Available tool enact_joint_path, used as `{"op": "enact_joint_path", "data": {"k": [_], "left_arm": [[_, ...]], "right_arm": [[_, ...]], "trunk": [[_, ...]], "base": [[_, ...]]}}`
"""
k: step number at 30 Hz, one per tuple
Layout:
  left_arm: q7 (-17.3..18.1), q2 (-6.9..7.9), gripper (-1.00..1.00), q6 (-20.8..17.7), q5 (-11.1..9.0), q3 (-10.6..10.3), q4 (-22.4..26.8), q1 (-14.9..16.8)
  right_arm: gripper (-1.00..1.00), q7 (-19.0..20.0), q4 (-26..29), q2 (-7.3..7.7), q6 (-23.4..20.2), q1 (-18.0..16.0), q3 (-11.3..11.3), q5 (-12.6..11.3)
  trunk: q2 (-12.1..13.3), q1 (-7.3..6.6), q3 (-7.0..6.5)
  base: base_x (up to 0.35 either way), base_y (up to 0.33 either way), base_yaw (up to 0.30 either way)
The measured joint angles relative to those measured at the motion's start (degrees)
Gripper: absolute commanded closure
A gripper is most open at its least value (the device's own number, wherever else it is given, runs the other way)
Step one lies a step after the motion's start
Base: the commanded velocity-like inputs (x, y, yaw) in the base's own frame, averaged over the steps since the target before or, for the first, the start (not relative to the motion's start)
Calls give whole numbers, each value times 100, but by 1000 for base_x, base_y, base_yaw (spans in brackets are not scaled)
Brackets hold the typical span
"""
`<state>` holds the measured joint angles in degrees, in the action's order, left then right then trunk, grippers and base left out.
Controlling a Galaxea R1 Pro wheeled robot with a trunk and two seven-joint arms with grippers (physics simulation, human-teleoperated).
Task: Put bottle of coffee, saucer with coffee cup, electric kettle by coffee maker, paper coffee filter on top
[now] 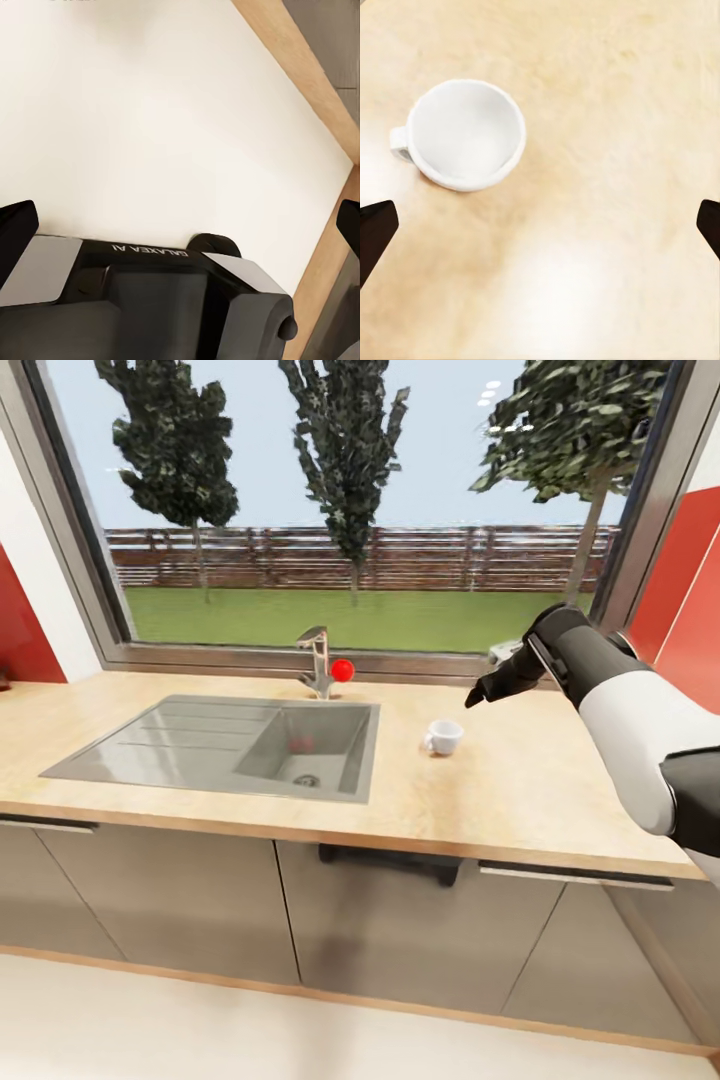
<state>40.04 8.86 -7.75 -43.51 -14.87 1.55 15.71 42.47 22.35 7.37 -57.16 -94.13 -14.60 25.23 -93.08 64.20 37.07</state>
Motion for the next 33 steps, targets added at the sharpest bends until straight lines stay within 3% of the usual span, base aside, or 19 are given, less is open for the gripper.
{"op": "enact_joint_path", "data": {"k": [15, 22, 33], "left_arm": [[-3, 0, -100, 0, 0, 1, 0, 0], [1, 0, -100, -1, 0, 0, 0, 0], [1, 0, -100, 0, 0, 1, 0, -2]], "right_arm": [[-100, -7, -133, -2, 2, 90, -9, -1], [-100, 8, -135, -9, 2, 92, -175, -4], [-100, 11, -136, -11, 2, 196, -204, -7]], "trunk": [[0, 2, 0], [0, 0, 0], [0, 0, 0]], "base": [[65, -10, 0], [160, 0, 0], [110, 0, 0]]}}
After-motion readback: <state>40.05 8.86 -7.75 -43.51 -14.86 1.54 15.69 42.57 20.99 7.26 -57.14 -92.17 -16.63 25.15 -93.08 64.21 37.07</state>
